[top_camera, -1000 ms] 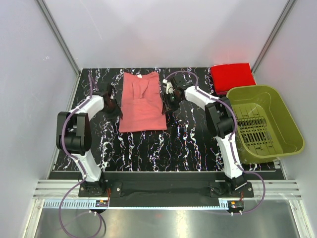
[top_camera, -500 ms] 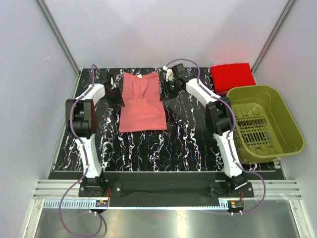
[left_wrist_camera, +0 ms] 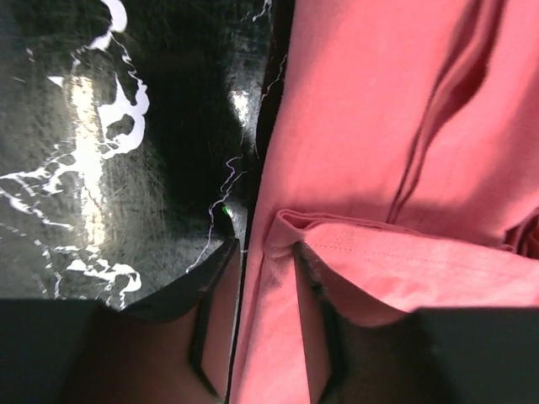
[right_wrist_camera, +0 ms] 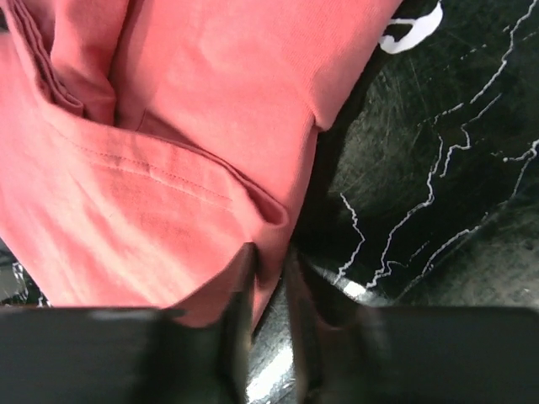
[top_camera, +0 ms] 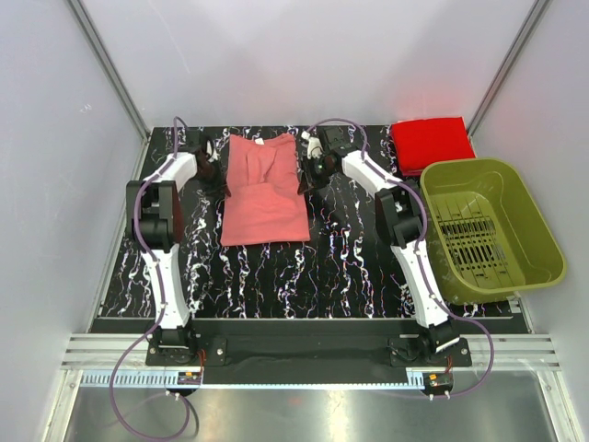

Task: Fold and stack the t-shirts
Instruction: Fold the tshirt

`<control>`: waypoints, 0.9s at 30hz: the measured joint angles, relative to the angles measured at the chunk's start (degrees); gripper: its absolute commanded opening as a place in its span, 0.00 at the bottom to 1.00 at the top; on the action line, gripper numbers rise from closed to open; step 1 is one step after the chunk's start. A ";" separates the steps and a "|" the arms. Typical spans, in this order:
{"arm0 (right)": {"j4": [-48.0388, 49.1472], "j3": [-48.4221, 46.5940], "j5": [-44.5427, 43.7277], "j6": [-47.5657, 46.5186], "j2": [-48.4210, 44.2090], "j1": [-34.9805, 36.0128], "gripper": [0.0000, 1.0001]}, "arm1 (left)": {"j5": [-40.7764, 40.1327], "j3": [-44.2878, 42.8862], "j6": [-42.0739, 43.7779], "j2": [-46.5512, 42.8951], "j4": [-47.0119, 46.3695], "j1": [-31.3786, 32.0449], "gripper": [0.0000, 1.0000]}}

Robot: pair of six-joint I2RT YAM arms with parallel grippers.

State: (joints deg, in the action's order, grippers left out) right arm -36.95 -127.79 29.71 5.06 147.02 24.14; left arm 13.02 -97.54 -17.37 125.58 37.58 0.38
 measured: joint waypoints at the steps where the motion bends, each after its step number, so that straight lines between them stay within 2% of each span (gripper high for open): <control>1: 0.24 0.00 0.17 0.07 0.09 0.00 0.13 | 0.07 -0.02 0.07 0.37 0.00 0.00 0.15; 2: 0.61 0.04 0.37 0.15 0.11 -0.04 0.00 | 0.15 -0.11 0.00 0.81 0.02 -0.09 0.10; 4: 2.08 0.46 0.42 0.57 0.11 -0.11 0.00 | 0.76 -0.33 -0.28 1.07 -0.07 -0.39 0.00; 10: 10.78 6.99 2.45 3.96 -1.29 -1.29 0.00 | 0.76 -0.35 -2.14 1.27 -0.98 -1.86 0.00; 17: 15.30 10.19 3.43 5.75 -2.29 -1.81 0.01 | 0.87 -0.35 -3.96 1.44 -1.64 -2.16 0.00; 18: 15.72 10.36 3.67 5.79 -2.32 -1.81 0.06 | 0.92 -0.35 -4.11 1.46 -1.75 -2.19 0.05; 19: 16.06 10.43 4.04 5.86 -2.32 -1.86 0.19 | 0.98 -0.35 -4.15 1.46 -1.77 -2.21 0.14; 21: 16.31 10.45 4.61 6.27 -2.32 -1.97 0.27 | 1.11 -0.35 -4.48 1.49 -1.79 -2.27 0.21; 23: 16.28 10.23 4.87 6.49 -2.32 -2.14 0.37 | 0.87 -0.35 -5.07 1.44 -1.73 -2.40 0.37; 24: 16.04 9.97 4.83 6.67 -2.32 -2.25 0.40 | 0.59 -0.35 -5.33 1.29 -1.66 -2.45 0.48; 25: 15.87 9.77 4.59 6.75 -2.40 -2.36 0.49 | 0.09 -0.37 -5.09 1.05 -1.53 -2.47 0.54; 27: 15.12 9.79 4.02 7.21 -3.06 -2.51 0.56 | -1.84 -0.37 -5.31 -0.02 -0.31 -2.54 0.55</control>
State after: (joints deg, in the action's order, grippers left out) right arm -21.82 -117.99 33.74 12.27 143.96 21.63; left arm 11.18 -97.91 -22.68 125.56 37.28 -2.15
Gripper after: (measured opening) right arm 0.491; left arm 0.529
